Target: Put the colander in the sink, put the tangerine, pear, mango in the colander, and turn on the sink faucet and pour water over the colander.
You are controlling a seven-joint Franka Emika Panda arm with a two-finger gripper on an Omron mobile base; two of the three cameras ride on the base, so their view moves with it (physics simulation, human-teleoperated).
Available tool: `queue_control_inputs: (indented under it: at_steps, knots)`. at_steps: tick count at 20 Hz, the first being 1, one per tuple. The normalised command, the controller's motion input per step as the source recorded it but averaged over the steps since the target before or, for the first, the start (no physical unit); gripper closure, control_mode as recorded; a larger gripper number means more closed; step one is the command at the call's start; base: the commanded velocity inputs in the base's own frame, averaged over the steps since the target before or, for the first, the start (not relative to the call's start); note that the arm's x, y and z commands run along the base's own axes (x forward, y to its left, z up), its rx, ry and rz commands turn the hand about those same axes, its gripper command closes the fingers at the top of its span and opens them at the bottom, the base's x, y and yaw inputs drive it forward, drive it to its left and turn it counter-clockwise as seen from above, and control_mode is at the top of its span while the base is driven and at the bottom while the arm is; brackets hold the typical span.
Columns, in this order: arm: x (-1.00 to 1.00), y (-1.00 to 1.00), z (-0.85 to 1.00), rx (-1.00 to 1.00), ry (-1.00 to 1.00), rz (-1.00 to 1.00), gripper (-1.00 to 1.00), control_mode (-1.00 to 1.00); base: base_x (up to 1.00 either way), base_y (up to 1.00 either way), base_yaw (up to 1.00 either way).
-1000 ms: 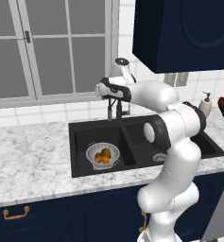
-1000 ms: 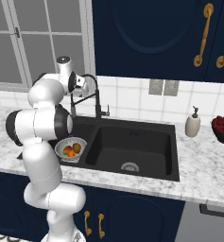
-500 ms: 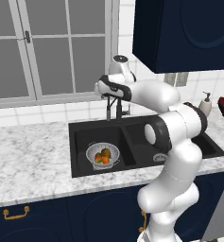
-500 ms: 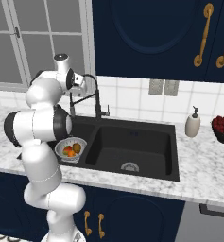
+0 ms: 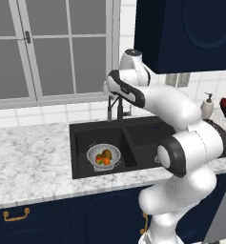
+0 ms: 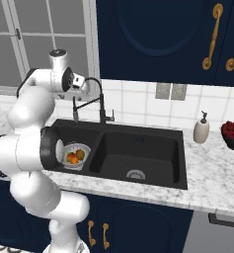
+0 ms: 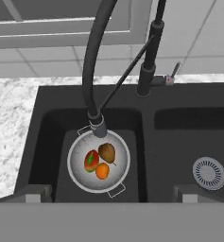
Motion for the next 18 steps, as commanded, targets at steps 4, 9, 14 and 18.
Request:
queue_control_inputs:
  at_steps: [4, 9, 14, 18]
  knots:
    - [-0.58, -1.0, -0.01, 0.02, 0.03, 0.0, -1.0, -1.0, 0.0, 0.0, 0.0]
    - [-0.36, -1.0, -0.22, 0.04, 0.0, 0.0, -1.0, -1.0, 0.0, 0.0, 0.0]
    - [0.0, -0.42, -0.5, 0.0, -0.26, 0.0, -1.0, -1.0, 0.0, 0.0, 0.0]
    - [0.04, -0.29, -0.39, 0.0, -0.38, 0.02, -1.0, -1.0, 0.0, 0.0, 0.0]
